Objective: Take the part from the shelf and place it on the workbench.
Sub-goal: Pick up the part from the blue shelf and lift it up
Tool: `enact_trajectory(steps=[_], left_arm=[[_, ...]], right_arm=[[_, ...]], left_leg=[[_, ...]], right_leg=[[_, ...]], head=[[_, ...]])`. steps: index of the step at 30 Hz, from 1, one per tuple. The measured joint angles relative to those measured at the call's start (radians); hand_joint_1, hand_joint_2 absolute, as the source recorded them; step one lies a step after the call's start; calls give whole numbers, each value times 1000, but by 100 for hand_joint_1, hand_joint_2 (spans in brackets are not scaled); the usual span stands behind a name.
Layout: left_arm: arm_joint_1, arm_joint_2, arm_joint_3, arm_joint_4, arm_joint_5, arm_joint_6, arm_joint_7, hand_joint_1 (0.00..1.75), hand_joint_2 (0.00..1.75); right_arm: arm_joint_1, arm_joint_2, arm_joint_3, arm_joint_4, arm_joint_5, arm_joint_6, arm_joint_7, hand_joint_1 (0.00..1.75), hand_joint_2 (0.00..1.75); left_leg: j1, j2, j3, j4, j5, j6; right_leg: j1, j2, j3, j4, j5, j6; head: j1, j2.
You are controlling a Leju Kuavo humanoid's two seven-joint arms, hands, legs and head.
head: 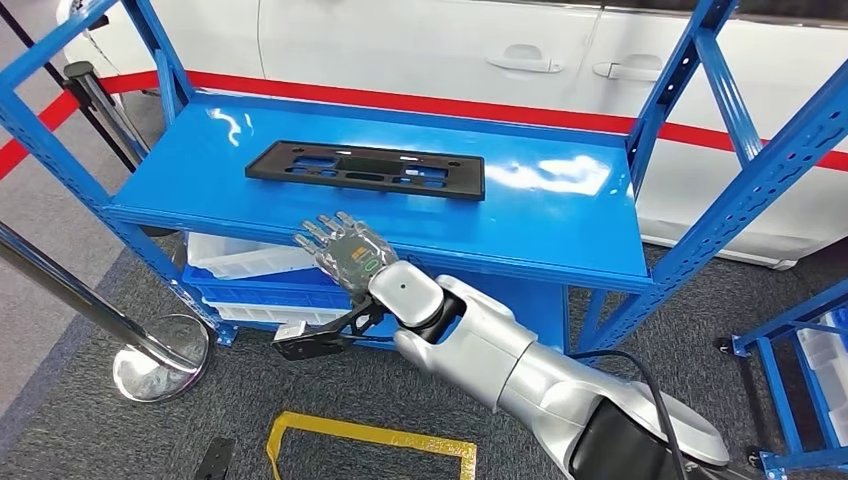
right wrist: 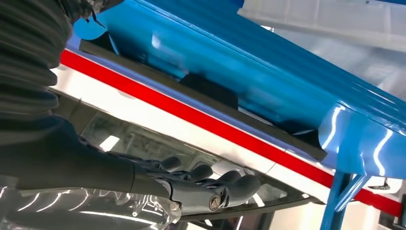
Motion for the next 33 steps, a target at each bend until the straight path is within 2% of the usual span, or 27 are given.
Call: enact_trajectory(steps=[1, 2, 3, 4, 8, 10, 12, 13, 14, 15, 17, 18, 19, 21, 23, 24, 26, 28, 29, 30, 32, 33], left_arm=[[1, 0, 0, 0, 0, 0, 0, 0, 0], [0, 0, 0, 0, 0, 0, 0, 0, 0], [-1, 0, 0, 0, 1, 0, 0, 0, 0], [-2, 0, 0, 0, 2, 0, -1, 0, 0], [-2, -1, 0, 0, 7, 0, -1, 0, 0], [-3, -2, 0, 0, 8, 0, -2, 0, 0], [-2, -1, 1, 0, 8, 0, -2, 0, 0], [0, -1, 1, 0, 8, 0, -2, 0, 0], [2, -1, 1, 0, 8, 0, -2, 0, 0], [4, -1, 1, 0, 8, 0, -2, 0, 0], [4, -1, 1, 0, 8, 0, -2, 0, 0], [3, -1, 1, 0, 8, 0, -2, 0, 0], [2, -1, 1, 0, 8, 0, -2, 0, 0], [1, -1, 1, 0, 8, 0, -4, 0, 0], [2, -1, 1, 0, 7, 0, -7, 0, 0], [3, -1, 1, 0, 7, 0, -8, 0, 0], [1, -2, 1, 0, 7, -1, -9, 0, 0], [0, -2, 1, 0, 7, -1, -10, 0, 0], [1, -2, 1, 0, 7, -1, -10, 0, 0], [1, -2, 1, 0, 7, -1, -10, 0, 0], [2, -3, 1, 0, 7, -1, -10, 0, 0], [1, -4, 1, 0, 7, -1, -10, 0, 0]], right_arm=[[0, 0, 0, 0, 0, 0, 0, 0, 175], [-1, 0, 0, 0, 1, 0, 0, 0, 175], [-2, 0, 0, -1, 2, 0, 0, 0, 175], [-2, 0, 0, -2, 3, 0, 0, 0, 175], [-2, 4, 0, -8, 5, -1, 0, 0, 175], [-3, 8, 0, -12, 5, -1, 0, 0, 175], [0, 10, 1, -14, 5, -1, 0, 0, 175], [4, 11, 1, -14, 5, -1, 0, 0, 175], [7, 11, 1, -14, 5, 0, 0, 0, 175], [9, 11, 1, -14, 5, 0, 0, 0, 175], [10, 12, 1, -14, 5, 0, 0, 0, 175], [9, 12, 1, -14, 5, 0, 0, 0, 175], [9, 12, 1, -14, 5, 0, 0, 0, 175], [9, 13, 1, -14, 5, 0, 0, 0, 175], [9, 14, 1, -14, 5, -1, 0, 0, 175], [8, 14, 1, -14, 6, -2, 0, 0, 175], [8, 14, 1, -14, 8, -3, 0, 0, 175], [12, 14, 1, -13, 11, -4, 0, 0, 175], [15, 13, 1, -12, 12, -4, 0, 0, 175], [16, 13, 1, -12, 13, -4, 0, 0, 175], [17, 13, 1, -12, 14, -6, 0, 0, 175], [16, 14, 1, -12, 15, -6, 0, 0, 175]], left_leg=[[1, -1, 6, 2, -6, -3], [0, -2, 10, 4, -12, -8], [-1, -3, 13, 7, -18, -15], [-2, -4, 14, 8, -21, -21], [2, -2, 13, 16, -35, -43], [4, -1, -26, 94, -70, -49], [3, -1, -101, 222, -110, -52], [3, -1, -134, 266, -113, -53], [3, -1, -152, 279, -100, -52], [3, -1, -152, 255, -69, -50], [0, -1, -109, 133, 12, -42], [-3, -1, -83, 74, 35, -37], [-7, -1, -66, 36, 44, -32], [-13, -2, -57, 15, 35, -23], [-9, -3, -49, 8, 33, -14], [-6, -2, -42, 3, 32, -9], [-5, -2, -31, -2, 27, 0], [-5, -2, -25, 0, 20, 4], [-5, -3, -22, 1, 15, 4], [-5, -3, -18, 3, 11, 2], [-4, -5, -8, 9, -1, -3], [-5, -6, -5, 12, -7, -8]], right_leg=[[-2, 0, 22, -57, 39, 0], [-3, 0, 47, -114, 67, -2], [-2, 1, 70, -162, 82, -6], [-1, 1, 84, -191, 85, -10], [1, 6, 100, -209, 72, -33], [-1, 6, 112, -214, 67, -46], [3, 6, 121, -214, 59, -54], [5, 6, 125, -214, 55, -57], [7, 7, 129, -214, 51, -58], [9, 9, 135, -213, 46, -58], [11, 10, 148, -212, 36, -55], [13, 11, 151, -210, 30, -51], [14, 11, 153, -210, 27, -47], [14, 11, 152, -212, 23, -36], [14, 9, 152, -206, 15, -24], [14, 8, 144, -186, 4, -18], [10, 6, 93, -88, -35, -8], [5, 6, 17, 28, -66, -3], [4, 6, -5, 50, -59, -2], [3, 6, -9, 35, -33, -2], [1, 6, 33, -79, 45, -7], [2, 6, 60, -138, 68, -9]], head=[[0, 0], [0, 0], [0, 0], [-1, 0], [-2, 0], [-5, 0], [-7, 0], [-7, 0], [-7, 0], [-7, 0], [-6, 0], [-6, 0], [-6, 0], [-5, 0], [-5, 0], [-4, 0], [-3, 0], [-3, 0], [-3, 0], [-3, 0], [-3, 0], [-3, 0]])
